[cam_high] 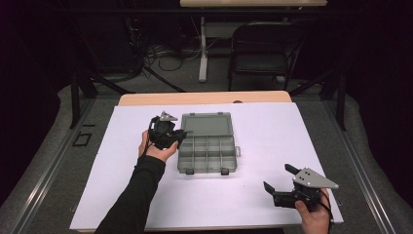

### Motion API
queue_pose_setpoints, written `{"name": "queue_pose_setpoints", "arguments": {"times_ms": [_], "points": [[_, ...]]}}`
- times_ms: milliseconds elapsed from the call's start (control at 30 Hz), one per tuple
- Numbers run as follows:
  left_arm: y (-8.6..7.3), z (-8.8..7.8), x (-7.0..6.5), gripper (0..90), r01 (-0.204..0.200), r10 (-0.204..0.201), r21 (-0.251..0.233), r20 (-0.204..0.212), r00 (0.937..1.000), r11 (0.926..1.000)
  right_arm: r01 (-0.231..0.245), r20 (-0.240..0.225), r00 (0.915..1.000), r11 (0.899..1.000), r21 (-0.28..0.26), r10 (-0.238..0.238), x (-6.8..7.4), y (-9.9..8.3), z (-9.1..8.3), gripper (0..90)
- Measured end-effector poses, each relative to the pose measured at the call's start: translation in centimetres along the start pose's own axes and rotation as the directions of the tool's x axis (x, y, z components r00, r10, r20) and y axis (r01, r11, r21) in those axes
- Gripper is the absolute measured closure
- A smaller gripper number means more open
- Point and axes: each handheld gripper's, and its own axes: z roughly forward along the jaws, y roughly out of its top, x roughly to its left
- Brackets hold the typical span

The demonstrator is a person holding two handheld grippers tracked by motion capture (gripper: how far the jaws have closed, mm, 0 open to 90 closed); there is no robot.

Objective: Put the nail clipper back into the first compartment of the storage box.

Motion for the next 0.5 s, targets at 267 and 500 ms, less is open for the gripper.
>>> {"name": "queue_pose_setpoints", "arguments": {"times_ms": [267, 500], "points": [[0.0, 1.0, 0.1, 79.4, -0.004, 0.004, 0.013, 0.000, 1.0000, 0.9999, 0.002, -0.002, 1.0000, 1.000, 0.001, -0.002, 0.0, 0.0, 0.0, 6.8], [-0.2, 2.0, 0.1, 79.4, -0.020, 0.020, 0.033, 0.003, 0.9998, 0.9993, 0.004, -0.002, 1.0000, 1.000, 0.003, -0.004, 0.0, 0.0, 0.0, 6.8]]}}
